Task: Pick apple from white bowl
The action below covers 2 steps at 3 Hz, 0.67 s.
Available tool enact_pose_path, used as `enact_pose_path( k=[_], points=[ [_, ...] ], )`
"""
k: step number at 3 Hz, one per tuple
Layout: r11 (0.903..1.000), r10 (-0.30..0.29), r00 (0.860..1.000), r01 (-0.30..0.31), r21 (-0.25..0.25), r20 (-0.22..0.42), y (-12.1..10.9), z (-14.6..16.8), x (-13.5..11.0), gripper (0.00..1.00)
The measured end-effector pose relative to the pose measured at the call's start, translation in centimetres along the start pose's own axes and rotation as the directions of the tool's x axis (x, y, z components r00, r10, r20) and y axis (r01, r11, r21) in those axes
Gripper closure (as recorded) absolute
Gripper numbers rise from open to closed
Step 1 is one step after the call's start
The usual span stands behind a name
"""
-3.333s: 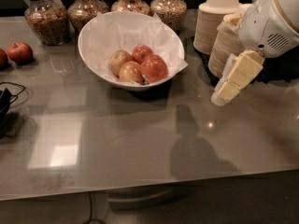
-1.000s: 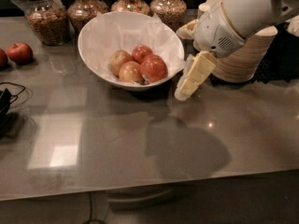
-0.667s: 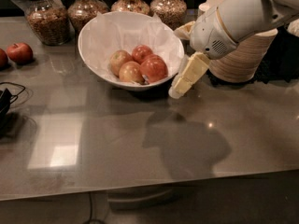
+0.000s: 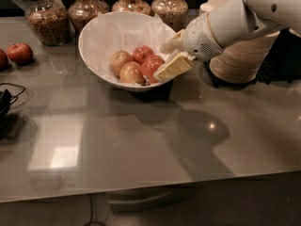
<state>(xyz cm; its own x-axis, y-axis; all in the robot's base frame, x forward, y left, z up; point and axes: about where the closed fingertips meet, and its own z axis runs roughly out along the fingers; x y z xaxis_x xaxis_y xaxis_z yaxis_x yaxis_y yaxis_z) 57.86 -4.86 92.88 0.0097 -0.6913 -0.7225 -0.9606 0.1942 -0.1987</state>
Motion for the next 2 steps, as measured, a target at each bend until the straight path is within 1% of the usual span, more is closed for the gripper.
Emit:
enact_pose_path(
  k=[1,2],
  points=[
    [0.9989,0.045,0.999,-0.045,0.014,0.011,-0.14,0.03,0.41,0.32],
    [0.9972,0.07,0.997,-0.071,0.023,0.024,-0.27,-0.06,0.35,0.13]
  ],
)
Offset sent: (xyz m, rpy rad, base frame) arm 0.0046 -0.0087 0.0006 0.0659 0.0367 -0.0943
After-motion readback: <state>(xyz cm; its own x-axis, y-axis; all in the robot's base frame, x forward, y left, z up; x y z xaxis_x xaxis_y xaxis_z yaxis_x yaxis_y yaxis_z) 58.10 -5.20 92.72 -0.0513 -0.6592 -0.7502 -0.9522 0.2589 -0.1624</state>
